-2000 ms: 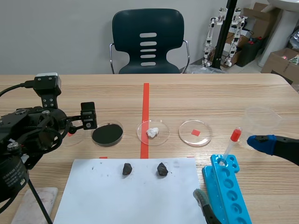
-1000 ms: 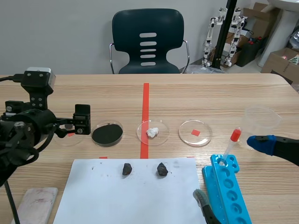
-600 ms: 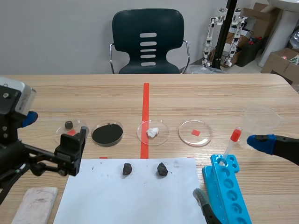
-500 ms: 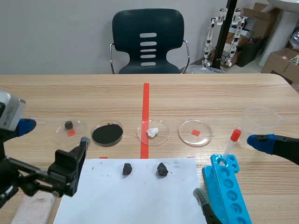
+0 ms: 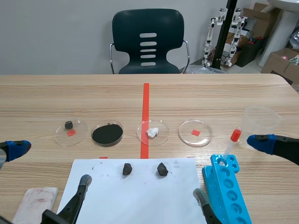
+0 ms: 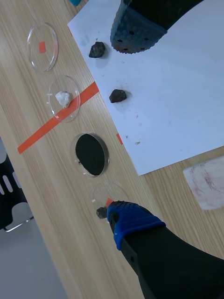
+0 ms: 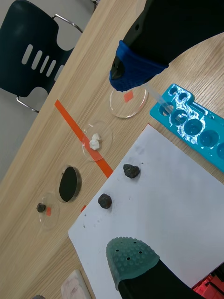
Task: Return to the home posture
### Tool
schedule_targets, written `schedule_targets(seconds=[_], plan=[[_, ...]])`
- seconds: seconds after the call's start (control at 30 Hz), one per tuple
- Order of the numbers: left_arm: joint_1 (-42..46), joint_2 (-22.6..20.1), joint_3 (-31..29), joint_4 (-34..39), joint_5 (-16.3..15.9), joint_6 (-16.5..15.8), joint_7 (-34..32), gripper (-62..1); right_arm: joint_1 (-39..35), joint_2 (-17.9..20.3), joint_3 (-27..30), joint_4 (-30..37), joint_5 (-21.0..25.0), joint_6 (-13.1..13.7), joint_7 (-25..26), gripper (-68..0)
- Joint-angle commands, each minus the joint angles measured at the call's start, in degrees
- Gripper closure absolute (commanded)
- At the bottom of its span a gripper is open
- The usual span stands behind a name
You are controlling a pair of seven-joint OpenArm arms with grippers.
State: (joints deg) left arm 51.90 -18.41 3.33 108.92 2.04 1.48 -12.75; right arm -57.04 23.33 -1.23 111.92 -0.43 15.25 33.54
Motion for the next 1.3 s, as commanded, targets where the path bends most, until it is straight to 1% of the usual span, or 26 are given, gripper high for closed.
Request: schedule_targets(seconds=[0.0, 0.17, 0.3, 0.43, 0.5, 1.27], plan=[[0.52, 0.17, -0.20, 1.03, 0.13, 0.22, -1.84, -62.3, 0.04, 0.00, 0.31, 1.27, 0.68, -0.26, 0.90, -67.9], [1.75, 0.48, -0.20, 1.11, 0.66, 0.24, -4.33, -62.3, 0.04, 0.00, 0.31, 1.27, 0.68, -0.26, 0.90, -67.9], [1.75, 1.18, -1.84, 1.42, 0.61, -0.04, -4.37, -62.3, 0.04, 0.00, 0.31, 1.27, 0.68, -0.26, 0.87, -67.9], [1.75, 2.86, -4.42, 2.54, 0.61, -2.80, -4.35, -62.3, 0.04, 0.00, 0.31, 1.27, 0.68, -0.26, 0.87, -67.9], [1.73, 3.32, -5.05, 2.80, 0.61, -3.39, -4.37, -62.3, 0.04, 0.00, 0.31, 1.27, 0.68, -0.26, 0.87, -67.9], [1.55, 3.30, -4.96, 2.80, 0.81, -3.80, -4.17, -62.3, 0.04, 0.00, 0.31, 1.27, 0.68, -0.26, 0.87, -67.9]])
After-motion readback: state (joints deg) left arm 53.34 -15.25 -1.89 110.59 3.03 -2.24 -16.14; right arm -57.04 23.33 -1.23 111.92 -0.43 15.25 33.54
